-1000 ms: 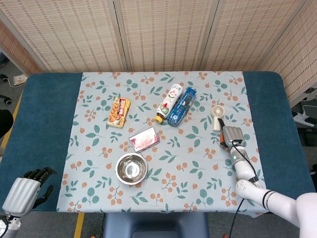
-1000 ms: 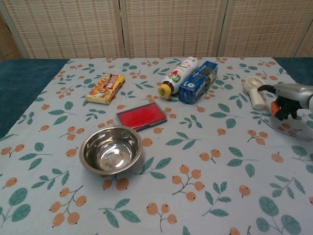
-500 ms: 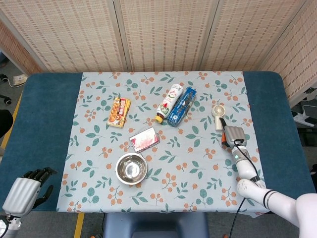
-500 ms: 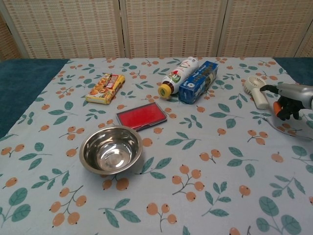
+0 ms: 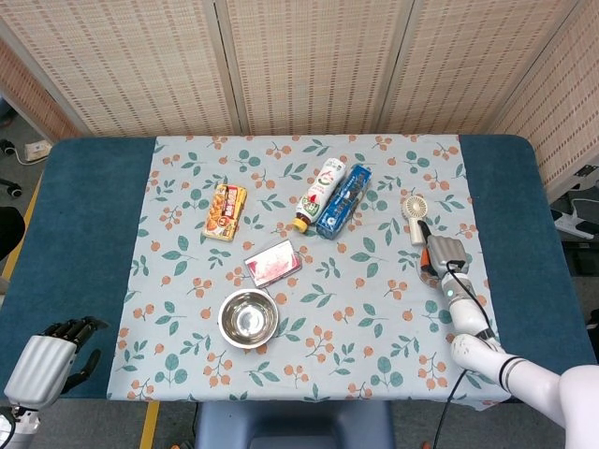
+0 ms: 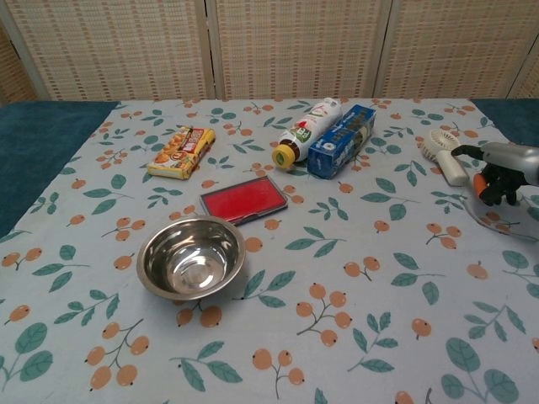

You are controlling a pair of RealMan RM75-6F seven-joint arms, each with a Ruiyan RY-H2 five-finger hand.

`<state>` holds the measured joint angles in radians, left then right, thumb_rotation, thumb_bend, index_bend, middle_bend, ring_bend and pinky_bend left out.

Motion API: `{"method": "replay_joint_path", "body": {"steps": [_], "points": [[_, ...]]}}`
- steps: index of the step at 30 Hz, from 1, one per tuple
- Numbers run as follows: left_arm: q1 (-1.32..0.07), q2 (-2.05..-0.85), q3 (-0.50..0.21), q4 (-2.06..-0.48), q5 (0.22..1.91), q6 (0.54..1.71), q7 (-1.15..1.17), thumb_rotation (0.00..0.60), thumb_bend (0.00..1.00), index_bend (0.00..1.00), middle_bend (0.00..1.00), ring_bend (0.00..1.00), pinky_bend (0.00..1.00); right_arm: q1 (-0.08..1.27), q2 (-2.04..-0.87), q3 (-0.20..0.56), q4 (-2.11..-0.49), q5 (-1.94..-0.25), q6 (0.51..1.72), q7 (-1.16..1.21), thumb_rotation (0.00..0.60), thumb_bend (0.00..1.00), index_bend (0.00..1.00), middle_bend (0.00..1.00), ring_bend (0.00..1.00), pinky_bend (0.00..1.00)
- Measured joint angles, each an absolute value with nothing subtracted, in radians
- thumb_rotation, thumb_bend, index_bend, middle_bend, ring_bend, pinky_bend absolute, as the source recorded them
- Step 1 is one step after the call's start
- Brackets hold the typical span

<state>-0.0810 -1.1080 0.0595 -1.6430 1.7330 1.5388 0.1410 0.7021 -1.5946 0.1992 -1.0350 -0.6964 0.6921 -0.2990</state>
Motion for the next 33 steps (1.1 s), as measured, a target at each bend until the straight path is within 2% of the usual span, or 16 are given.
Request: {"method": "replay_joint_path", "body": {"steps": [10,20,28,33], "points": [[-0.081,-1.106,0.061,-1.643,1.734,1.538,0.139,0.6,0.43,0.32,0.33,0.37,0.49,0.705,-1.582,0.221,-0.999,-0.698,0.599,-0.21,0.6,0.78,0.0,0.7,0.57,0.58],[-0.084,-1.103,0.065,-1.644,1.74,1.533,0.135,0.6,0.43,0.32,0.33,0.37,0.49,0.701,-1.553,0.226,-1.022,-0.732,0.579,-0.162,0.6,0.78,0.0,0.7,0.57,0.58],[-0.083,-1.103,0.066,-1.643,1.743,1.536,0.132,0.6,0.43,0.32,0.33,0.37,0.49,0.669,-1.454,0.228,-1.177,-0.809,0.597,-0.104,0.6,0.78,0.0,0.7,0.57,0.58],[-0.081,-1.103,0.067,-1.645,1.749,1.54,0.134,0.6,0.43,0.32,0.33,0.37,0.49,0.617,-1.367,0.213,-1.333,-0.899,0.69,-0.089,0.6,0.78,0.0,0.7,0.57,0.58]]}}
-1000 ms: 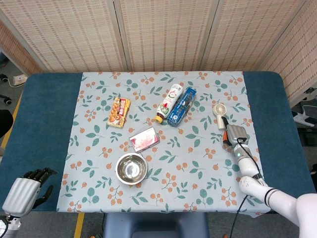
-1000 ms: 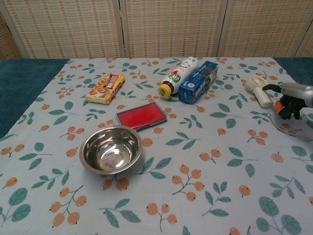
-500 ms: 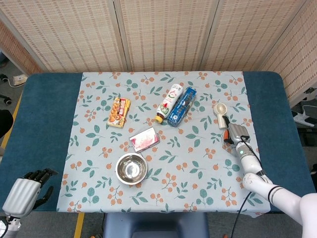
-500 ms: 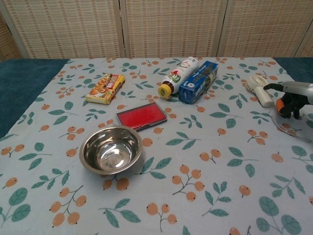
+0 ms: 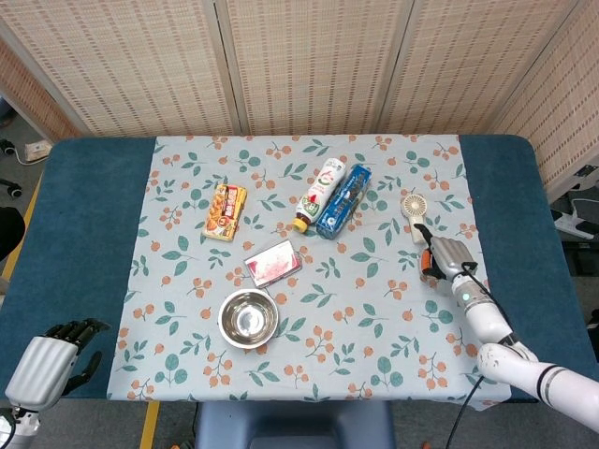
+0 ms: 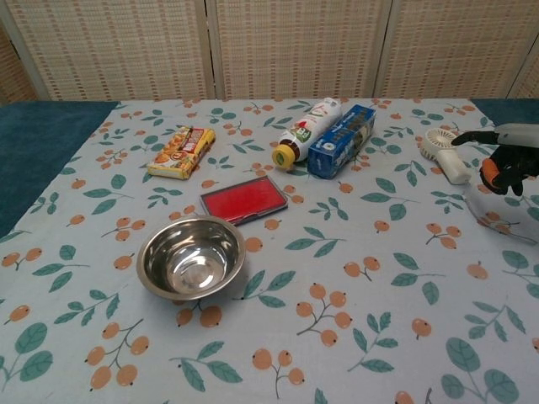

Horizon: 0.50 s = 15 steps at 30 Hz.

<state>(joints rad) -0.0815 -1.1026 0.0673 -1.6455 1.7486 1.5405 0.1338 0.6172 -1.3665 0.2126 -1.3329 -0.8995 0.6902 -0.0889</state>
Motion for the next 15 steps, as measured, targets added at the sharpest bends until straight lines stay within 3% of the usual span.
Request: {"method": "replay_joint_path", "body": {"steps": [9,11,15], "points": [[-0.085,-1.105,0.061,-1.64,1.74,1.537,0.13,0.6,0.43,0.32,0.33,0.37,0.49,0.439,-1.263,0.103,-1.512,-1.159,1.051,-0.117,0.6,0.76,0.02,0.7,0.53,0.56],[-0.083,-1.106,0.062,-1.639,1.744,1.542,0.132,0.6,0.43,0.32,0.33,0.37,0.49,0.389,-1.263,0.07,-1.506,-1.229,1.143,-0.113,0.6,0.7,0.03,0.67,0.48,0.54],[-0.082,-1.111,0.061,-1.635,1.745,1.543,0.139,0.6,0.43,0.32,0.33,0.37,0.49,0.272,-1.284,-0.003,-1.424,-1.382,1.34,-0.096,0.6,0.43,0.05,0.51,0.35,0.45]]}}
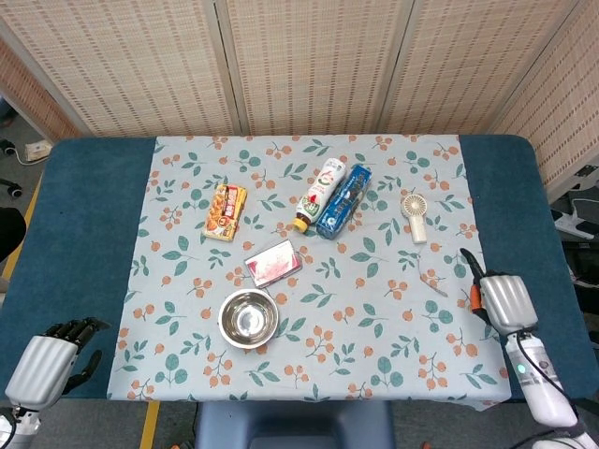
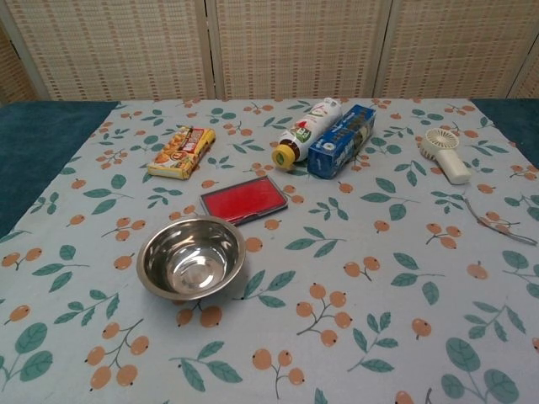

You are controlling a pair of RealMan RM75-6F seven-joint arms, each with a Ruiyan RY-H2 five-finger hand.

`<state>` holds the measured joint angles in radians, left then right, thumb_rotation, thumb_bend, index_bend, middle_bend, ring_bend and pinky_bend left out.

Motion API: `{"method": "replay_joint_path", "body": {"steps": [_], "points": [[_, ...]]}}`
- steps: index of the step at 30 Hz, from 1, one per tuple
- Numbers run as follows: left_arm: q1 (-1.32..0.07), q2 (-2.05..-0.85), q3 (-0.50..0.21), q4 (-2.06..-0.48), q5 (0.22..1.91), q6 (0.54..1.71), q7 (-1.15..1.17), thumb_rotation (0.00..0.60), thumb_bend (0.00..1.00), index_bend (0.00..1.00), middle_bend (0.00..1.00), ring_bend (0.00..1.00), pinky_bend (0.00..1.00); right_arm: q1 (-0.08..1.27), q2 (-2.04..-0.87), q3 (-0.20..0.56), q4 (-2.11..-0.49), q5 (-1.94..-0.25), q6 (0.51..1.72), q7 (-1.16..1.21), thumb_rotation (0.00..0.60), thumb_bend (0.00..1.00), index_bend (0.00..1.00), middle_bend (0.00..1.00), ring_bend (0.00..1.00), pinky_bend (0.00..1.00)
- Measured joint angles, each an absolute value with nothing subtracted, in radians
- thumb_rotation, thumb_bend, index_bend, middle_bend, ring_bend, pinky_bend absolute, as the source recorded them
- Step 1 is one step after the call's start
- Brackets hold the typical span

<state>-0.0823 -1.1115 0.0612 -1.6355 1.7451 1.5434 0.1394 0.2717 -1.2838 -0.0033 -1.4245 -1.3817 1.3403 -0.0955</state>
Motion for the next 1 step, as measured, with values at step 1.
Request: {"method": "replay_joint_path", "body": {"steps": [1], "points": [[-0.083,-1.112,0.061,-1.635,1.744,1.542,0.141,0.6,0.43,0.32,0.33,0.37,0.49,0.252,-1.292,-0.014,-1.398,-1.406,1.374,-0.092,0.6,0.37,0.06,0.48,0.32,0.43]]}}
